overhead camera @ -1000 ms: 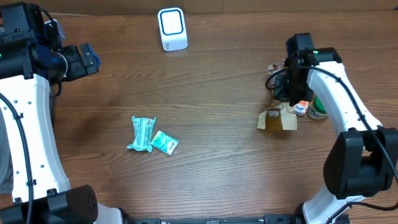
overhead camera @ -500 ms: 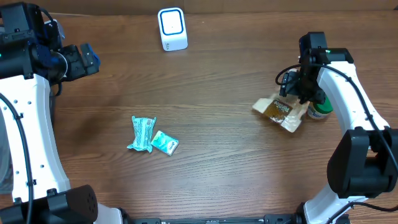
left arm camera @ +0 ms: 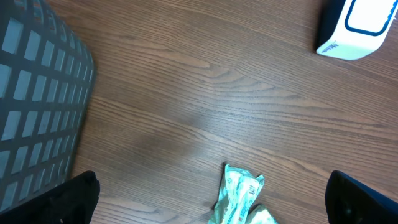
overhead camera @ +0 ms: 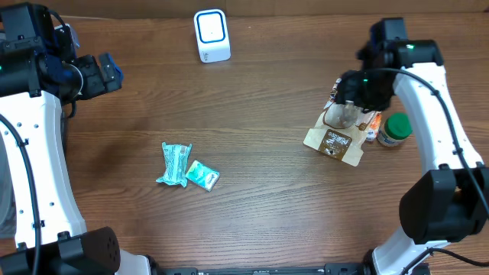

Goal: Scan the item barcode
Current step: 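Move the right gripper to the teal wipe packs and lower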

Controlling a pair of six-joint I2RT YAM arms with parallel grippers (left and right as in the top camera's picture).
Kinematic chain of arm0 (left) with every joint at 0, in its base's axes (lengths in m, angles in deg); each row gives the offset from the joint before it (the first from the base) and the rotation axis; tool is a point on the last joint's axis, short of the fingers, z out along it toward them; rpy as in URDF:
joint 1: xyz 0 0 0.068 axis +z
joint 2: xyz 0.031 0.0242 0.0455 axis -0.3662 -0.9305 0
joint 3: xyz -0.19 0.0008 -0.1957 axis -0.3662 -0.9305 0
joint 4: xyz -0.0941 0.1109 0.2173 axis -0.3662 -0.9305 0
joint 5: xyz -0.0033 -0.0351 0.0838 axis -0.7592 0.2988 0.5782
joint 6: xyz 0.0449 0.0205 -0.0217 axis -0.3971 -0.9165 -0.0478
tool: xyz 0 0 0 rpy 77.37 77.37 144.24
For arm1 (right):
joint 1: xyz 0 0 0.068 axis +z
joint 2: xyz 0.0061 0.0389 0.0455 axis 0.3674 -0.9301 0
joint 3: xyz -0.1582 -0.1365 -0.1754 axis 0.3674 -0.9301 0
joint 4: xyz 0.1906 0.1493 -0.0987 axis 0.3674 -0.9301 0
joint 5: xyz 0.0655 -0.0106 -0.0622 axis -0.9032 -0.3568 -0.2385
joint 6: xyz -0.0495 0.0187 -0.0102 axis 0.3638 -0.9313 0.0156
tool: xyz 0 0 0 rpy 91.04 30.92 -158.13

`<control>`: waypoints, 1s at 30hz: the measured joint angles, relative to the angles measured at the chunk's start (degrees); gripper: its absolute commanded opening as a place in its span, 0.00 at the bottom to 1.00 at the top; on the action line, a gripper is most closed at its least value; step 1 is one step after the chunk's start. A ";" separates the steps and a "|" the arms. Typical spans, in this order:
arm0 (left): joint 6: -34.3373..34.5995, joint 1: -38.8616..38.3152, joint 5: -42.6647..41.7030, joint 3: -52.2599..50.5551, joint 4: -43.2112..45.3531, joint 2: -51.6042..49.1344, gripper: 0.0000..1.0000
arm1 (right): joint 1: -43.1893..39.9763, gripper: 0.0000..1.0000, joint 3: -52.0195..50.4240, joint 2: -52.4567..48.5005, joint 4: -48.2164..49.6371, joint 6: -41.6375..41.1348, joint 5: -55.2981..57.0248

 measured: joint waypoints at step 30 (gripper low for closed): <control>0.00 0.00 0.00 0.00 0.00 0.00 1.00 | 43.08 0.04 -3.96 -10.71 13.53 -10.75 -12.98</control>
